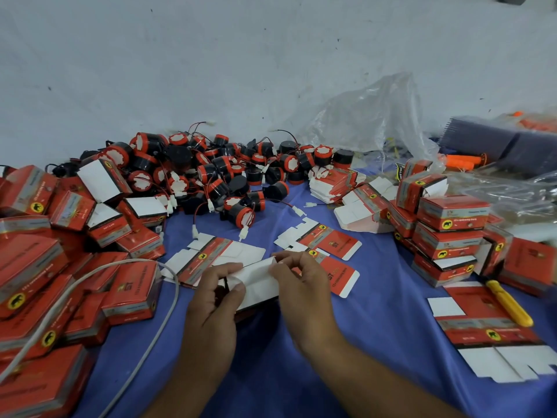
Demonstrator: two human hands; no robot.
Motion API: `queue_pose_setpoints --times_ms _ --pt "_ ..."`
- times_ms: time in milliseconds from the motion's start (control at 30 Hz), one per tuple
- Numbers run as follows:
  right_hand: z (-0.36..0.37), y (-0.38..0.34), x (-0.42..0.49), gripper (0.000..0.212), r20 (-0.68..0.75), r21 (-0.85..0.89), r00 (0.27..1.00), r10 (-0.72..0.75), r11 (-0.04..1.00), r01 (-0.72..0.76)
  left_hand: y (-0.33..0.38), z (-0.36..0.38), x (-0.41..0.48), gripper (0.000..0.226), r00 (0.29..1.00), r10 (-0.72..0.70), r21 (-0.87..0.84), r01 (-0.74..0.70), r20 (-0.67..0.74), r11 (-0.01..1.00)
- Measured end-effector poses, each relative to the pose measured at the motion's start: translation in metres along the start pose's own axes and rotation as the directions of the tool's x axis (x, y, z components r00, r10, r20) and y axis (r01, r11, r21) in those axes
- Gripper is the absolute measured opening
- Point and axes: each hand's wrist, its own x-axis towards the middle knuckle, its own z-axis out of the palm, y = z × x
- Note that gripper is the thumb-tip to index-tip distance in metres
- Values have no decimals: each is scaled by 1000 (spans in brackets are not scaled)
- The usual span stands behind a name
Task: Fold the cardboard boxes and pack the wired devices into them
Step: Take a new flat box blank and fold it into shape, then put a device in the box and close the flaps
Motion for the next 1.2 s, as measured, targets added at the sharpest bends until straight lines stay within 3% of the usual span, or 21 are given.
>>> queue_pose_setpoints --times_ms 167,333,433,567,667,733,833,900,967,1033,1100,1133,1200 --pt "5 0 7 26 45 177 989 141 973 -147 0 -2 0 25 999 10 56 -7 -50 998" --pt "0 -7 13 30 209 279 958 199 926 -253 2 -4 2 11 996 87 166 -80 -36 983" --pt "1 1 10 24 256 195 951 172 955 -225 -6 -4 6 15 995 70 189 -56 -70 980" --pt "2 13 2 25 343 -134 935 91 990 -47 -7 -3 7 15 999 -42 141 45 -26 989" --pt "-1 9 7 26 366 -118 925 100 991 -61 -5 -9 10 13 998 -41 210 29 50 977" --pt "-4 3 13 29 414 -76 904 104 994 -79 -4 -16 13 22 998 -19 291 -2 67 957" --pt "-14 -3 27 25 515 13 853 88 994 -110 0 -24 18 27 991 -88 354 47 102 934" --pt "-24 -10 34 20 581 -22 808 95 995 -102 2 -28 20 29 969 -148 268 92 196 959" --pt "-35 -22 38 21 655 -201 749 98 978 48 4 -31 20 25 951 -96 197 38 295 980" --pt "-44 -34 39 35 725 -433 679 116 843 318 8 -33 17 28 930 18 202 -98 368 974" --pt "-50 -43 40 49 768 -525 632 104 667 529 9 -37 16 40 903 83 269 -212 421 939" --pt "-52 -45 40 53 789 -536 610 72 566 627 8 -38 16 46 894 98 346 -268 437 899" --pt "-50 -43 38 55 825 -534 564 -40 274 800 7 -39 16 52 864 225 525 -460 450 716"
